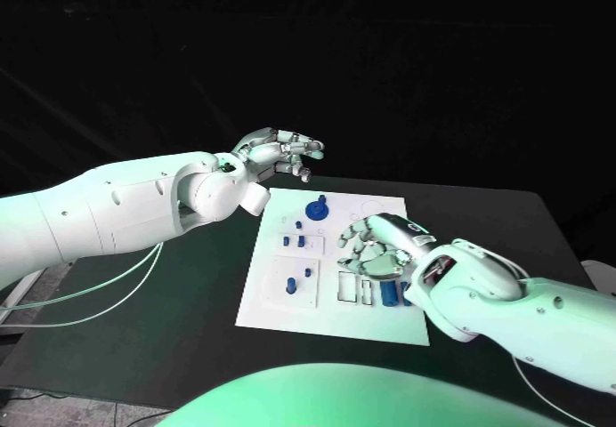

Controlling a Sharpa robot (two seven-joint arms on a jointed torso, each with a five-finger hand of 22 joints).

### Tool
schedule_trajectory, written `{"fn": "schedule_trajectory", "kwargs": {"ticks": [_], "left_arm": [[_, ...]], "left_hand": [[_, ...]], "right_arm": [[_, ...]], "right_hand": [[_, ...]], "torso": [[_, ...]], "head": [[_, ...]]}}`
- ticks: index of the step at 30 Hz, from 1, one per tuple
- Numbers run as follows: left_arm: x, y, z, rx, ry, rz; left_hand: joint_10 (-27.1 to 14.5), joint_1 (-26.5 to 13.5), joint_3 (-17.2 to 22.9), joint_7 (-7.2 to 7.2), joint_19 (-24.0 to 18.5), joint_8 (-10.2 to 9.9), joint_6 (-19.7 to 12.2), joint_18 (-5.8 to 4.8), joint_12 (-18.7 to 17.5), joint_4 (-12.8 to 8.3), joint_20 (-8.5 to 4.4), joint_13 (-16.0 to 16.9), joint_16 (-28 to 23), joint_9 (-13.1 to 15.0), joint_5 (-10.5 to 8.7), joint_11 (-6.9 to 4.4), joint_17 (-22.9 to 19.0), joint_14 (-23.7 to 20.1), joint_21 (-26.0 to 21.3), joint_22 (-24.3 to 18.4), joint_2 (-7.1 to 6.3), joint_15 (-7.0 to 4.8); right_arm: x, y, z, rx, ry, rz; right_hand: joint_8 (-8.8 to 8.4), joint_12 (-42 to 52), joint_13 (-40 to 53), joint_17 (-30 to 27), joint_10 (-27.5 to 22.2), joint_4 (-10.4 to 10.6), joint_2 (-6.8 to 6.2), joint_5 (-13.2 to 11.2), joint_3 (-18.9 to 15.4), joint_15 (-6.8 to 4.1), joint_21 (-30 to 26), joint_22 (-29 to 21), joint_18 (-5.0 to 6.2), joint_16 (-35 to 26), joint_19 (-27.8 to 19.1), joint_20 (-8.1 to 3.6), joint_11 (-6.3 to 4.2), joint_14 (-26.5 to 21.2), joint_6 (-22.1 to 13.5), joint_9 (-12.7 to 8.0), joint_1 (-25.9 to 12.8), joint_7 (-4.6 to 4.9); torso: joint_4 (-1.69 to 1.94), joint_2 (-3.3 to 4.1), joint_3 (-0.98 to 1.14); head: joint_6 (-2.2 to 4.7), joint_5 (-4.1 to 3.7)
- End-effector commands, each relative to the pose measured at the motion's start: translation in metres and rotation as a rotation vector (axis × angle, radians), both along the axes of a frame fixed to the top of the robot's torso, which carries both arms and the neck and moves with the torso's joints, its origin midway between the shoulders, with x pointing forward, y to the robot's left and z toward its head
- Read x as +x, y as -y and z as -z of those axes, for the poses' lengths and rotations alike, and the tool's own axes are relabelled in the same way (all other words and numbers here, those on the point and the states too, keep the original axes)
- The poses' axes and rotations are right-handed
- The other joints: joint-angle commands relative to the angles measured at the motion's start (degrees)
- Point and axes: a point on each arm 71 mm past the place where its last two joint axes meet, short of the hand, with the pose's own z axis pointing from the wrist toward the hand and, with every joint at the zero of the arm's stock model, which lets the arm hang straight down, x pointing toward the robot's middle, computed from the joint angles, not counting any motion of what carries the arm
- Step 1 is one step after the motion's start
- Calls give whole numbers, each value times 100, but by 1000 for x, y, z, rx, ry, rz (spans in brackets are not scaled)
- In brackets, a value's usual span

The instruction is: Assemble the parts on the task board

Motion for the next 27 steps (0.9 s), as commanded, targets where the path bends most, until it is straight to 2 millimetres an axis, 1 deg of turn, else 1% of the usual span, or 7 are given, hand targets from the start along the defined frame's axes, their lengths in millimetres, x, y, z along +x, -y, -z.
{"fn": "schedule_trajectory", "kwargs": {"ticks": [1, 5, 12, 15, 16, 19, 27], "left_arm": [[-1, 0, -1, -4, 6, 10], [-1, -2, 0, -2, 4, 7], [-2, -3, 1, -2, 1, 7], [-2, -2, 2, -2, 1, 8], [-2, -2, 2, -2, 1, 8], [-3, -3, 2, -2, 0, 8], [-3, -5, 2, 0, 0, 5]], "left_hand": [[-40, -1, -31, 7, 45, 38, -44, 51, 27, 17, 9, 6, 32, -2, 15, -10, -5, -38, -27, -5, 37, -3], [-40, -1, -31, 7, 45, 38, -44, 51, 27, 17, 9, 6, 32, -2, 15, -10, -5, -38, -27, -5, 37, -3], [-40, -1, -31, 7, 45, 38, -44, 51, 27, 17, 9, 6, 32, -2, 15, -10, -5, -38, -27, -5, 37, -3], [-40, -1, -31, 7, 45, 38, -44, 51, 27, 17, 9, 6, 32, -2, 15, -10, -5, -38, -27, -5, 37, -3], [-40, -1, -31, 7, 45, 38, -44, 51, 27, 17, 9, 6, 32, -2, 15, -10, -5, -38, -27, -5, 37, -3], [-40, -1, -31, 7, 45, 38, -44, 51, 27, 17, 9, 6, 32, -2, 15, -10, -5, -38, -27, -5, 37, -3], [-40, -1, -31, 7, 45, 38, -44, 51, 27, 17, 9, 6, 32, -2, 15, -10, -5, -38, -27, -5, 37, -3]], "right_arm": [[3, 26, 4, 70, -246, 141], [0, 61, 4, 38, -318, 221], [-15, 85, 16, -44, -331, 277], [-19, 89, 24, -84, -325, 299], [-20, 90, 26, -98, -321, 305], [-22, 91, 32, -129, -311, 318], [-23, 86, 42, -165, -287, 337]], "right_hand": [[146, 970, 948, 199, -151, 208, -5, 145, -295, -84, 147, 91, -113, 84, 87, -103, -87, 259, -46, 318, -151, -92], [224, 2832, 2910, 519, -469, 469, -11, 199, -544, -88, 350, 223, -149, 216, 200, -141, -110, 319, -179, 736, -147, -107], [169, 3617, 3754, 968, -390, 645, -78, 185, -760, -89, 531, 332, -192, 353, 275, -121, -95, 393, -214, 831, -160, -102], [178, 4611, 4755, 1164, -22, 744, -73, 199, -946, -101, 550, 361, -192, 411, 286, -131, -106, 421, -152, 908, -78, -127], [212, 5447, 5569, 1324, 342, 824, -57, 202, -1111, -112, 587, 388, -202, 452, 303, -139, -132, 446, -74, 978, -41, -149], [211, 6161, 6295, 1527, 604, 1055, 22, 235, -1594, -129, 632, 433, -218, 500, 334, -142, -158, 477, -17, 1115, 124, -157], [183, 6244, 6396, 1589, 603, 1344, 118, 231, -2061, -124, 635, 460, -218, 513, 347, -150, -147, 485, 9, 1221, 322, -175]], "torso": [[-50, -48, -15], [-93, -71, -4], [-147, -95, 7], [-146, -96, 12], [-137, -92, 11], [-120, -82, 12], [-117, -71, 7]], "head": [[0, -61], [0, -119], [0, -155], [0, -163], [0, -171], [0, -178], [0, -165]]}}
